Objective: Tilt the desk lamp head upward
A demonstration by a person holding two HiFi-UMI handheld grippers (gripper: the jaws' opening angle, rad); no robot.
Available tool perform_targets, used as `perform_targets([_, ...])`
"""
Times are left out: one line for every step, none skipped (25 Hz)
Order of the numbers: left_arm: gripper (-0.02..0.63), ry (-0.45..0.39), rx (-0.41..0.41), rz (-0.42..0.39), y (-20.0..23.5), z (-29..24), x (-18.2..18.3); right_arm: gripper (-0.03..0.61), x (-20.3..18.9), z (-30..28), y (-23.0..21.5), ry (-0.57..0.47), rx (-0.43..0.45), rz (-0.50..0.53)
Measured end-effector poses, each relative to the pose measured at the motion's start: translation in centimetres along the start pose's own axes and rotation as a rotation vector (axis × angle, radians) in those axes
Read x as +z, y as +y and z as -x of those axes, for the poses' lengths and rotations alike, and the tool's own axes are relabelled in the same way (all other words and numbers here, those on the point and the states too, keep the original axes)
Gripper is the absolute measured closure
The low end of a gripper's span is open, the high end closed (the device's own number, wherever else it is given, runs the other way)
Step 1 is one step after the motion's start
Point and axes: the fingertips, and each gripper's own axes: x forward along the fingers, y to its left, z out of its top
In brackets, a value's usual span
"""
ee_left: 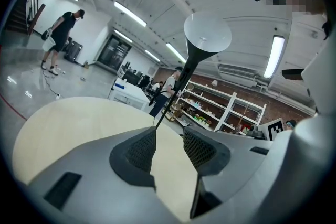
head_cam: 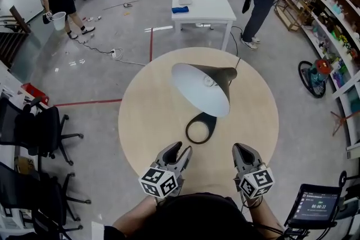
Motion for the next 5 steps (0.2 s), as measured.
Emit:
perform_targets([0.443,0.003,-0.005,0.004,0.03,-0.05,-0.09,0.574,-0.05,0.02,0.14,0.003,-0.003,0.002])
perform_targets([0.443,0.006,-0.010,0.008,0.07,-0.08,-0.19,0.574,-0.14,0.04,0.31,0.006,-0.006,0.003])
perform_targets([0.443,0.008,-0.014,0.011,0.12,-0.11,-0.27,0.574,-0.24,0.06,0.48,0.010,-0.009,0.003])
perform_targets([0.443,0.009,-0.018,0.014,0.17,-0.13,-0.34,0.574,-0.34,0.06,0.66,0.014,-0.011,0.003])
perform_targets([0.444,0.011,-0.021,0.018,0.22,-0.14,-0.39,0.574,-0.45,0.06,0.84,0.018,-0.013,0.003])
